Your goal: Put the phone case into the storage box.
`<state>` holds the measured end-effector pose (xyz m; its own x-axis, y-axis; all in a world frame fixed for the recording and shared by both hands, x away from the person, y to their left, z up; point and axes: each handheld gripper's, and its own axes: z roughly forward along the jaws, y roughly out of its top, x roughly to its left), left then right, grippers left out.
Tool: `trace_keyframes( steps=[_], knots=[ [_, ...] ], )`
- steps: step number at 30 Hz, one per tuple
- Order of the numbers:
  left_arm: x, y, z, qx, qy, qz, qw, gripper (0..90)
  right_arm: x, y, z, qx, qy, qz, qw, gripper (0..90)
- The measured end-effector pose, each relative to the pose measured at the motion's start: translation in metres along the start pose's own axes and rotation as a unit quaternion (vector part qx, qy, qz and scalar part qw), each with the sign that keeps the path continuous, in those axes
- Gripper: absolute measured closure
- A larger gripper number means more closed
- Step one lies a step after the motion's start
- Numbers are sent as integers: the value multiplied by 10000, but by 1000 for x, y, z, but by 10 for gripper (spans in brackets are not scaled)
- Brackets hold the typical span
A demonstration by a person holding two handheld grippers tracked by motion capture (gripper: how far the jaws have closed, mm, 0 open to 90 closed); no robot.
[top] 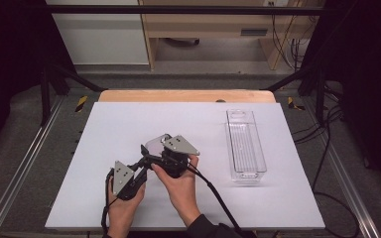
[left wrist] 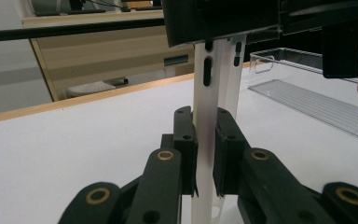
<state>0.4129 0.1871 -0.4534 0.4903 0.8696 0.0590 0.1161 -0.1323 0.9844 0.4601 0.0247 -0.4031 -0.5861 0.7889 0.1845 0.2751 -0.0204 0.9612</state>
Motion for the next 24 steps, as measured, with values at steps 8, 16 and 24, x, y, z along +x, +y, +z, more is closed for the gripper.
trace_keyframes(
  steps=[8, 16, 24],
  knots=[
    [2, 0, 2, -66, 46, -49, 10000, 611, -2, 8, -1, 73, -178, -148, 9997, 175],
    [-1, -1, 5, -36, 0, -26, 10000, 353, -27, 29, -3, 200, -432, -185, 9987, 175],
    [5, 0, 0, -44, 105, 3, 9999, 183, -61, 60, -7, 324, -605, 144, 9975, 175]
  ],
)
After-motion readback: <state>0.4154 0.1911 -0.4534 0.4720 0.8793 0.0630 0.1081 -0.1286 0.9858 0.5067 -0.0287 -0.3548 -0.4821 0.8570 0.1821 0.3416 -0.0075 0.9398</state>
